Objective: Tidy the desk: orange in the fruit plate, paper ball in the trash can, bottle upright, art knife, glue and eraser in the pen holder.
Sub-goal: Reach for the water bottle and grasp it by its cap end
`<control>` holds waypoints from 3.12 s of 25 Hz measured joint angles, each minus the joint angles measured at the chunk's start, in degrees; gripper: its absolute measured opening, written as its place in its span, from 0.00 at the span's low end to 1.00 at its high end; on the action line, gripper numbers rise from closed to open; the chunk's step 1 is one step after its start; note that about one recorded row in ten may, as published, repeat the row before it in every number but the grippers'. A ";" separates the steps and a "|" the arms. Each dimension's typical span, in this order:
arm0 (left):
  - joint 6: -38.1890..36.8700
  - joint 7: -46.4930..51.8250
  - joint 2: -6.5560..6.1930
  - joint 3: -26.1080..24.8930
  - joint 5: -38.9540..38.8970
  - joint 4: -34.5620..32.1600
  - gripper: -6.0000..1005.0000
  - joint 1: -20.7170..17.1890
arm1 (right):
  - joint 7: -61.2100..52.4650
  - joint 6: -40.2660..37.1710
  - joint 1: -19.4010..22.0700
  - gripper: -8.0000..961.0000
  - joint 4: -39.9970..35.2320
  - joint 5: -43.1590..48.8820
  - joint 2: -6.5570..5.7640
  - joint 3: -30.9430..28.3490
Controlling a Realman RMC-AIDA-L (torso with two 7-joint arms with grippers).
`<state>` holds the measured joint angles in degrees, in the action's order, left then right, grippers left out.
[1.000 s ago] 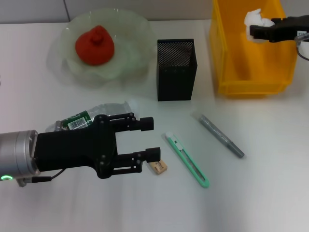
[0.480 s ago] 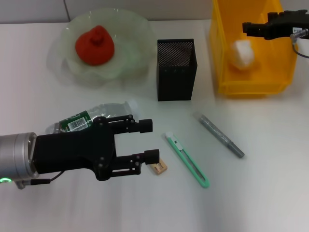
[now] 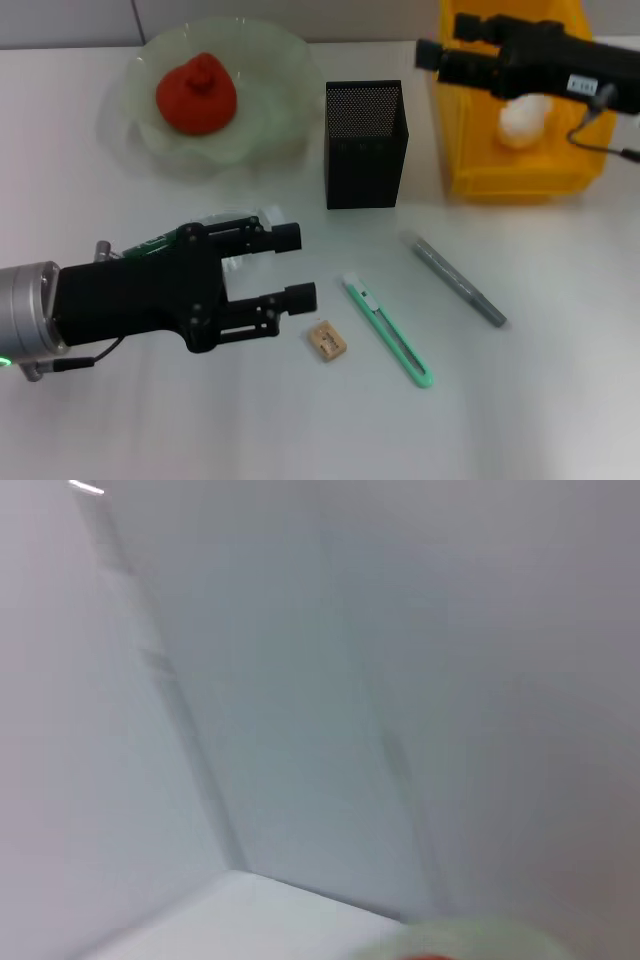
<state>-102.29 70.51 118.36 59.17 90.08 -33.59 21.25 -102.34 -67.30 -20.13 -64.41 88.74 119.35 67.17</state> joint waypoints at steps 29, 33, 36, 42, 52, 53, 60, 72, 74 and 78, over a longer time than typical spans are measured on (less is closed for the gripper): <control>13.61 40.81 -0.88 -0.28 31.44 -25.52 0.67 15.12 | 61.20 -25.11 -0.44 0.80 50.25 -16.53 0.02 -1.68; 14.63 48.79 0.32 3.83 45.58 -27.84 0.67 21.94 | 61.20 -24.85 -0.43 0.80 50.92 -16.53 0.01 -1.77; 15.53 53.19 0.39 10.03 49.81 -27.77 0.66 25.15 | 61.19 -24.85 -0.43 0.80 51.41 -16.73 0.08 -1.74; 16.37 56.45 0.51 14.42 53.32 -27.99 0.66 26.95 | 61.13 -24.85 -0.63 0.80 52.52 -16.77 0.08 -1.70; 20.45 59.54 0.75 18.60 58.70 -25.72 0.66 27.34 | 59.38 -25.47 -0.86 0.80 53.38 -16.98 0.05 -2.20; 20.70 59.75 0.76 18.96 59.23 -25.27 0.66 27.44 | 59.30 -25.48 -0.87 0.80 53.39 -16.99 0.05 -2.22; 23.46 60.29 0.83 21.51 59.91 -22.55 0.66 27.77 | 59.02 -25.13 -1.05 0.79 53.48 -17.03 0.15 -2.15; 29.32 60.89 0.82 24.76 59.65 -18.49 0.66 28.10 | 59.01 -24.81 -1.06 0.79 53.95 -17.20 0.27 -2.34; 29.77 60.94 0.81 25.03 59.44 -18.27 0.66 28.11 | 59.01 -24.66 -1.09 0.79 53.95 -17.20 0.27 -2.37; 30.30 60.93 0.81 25.89 58.80 -18.03 0.61 28.13 | 58.72 -24.25 -1.43 0.79 54.01 -17.20 0.27 -2.39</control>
<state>-71.99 131.44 119.17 85.06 148.89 -51.62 49.38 -43.62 -91.54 -21.56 -10.40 71.54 119.62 64.77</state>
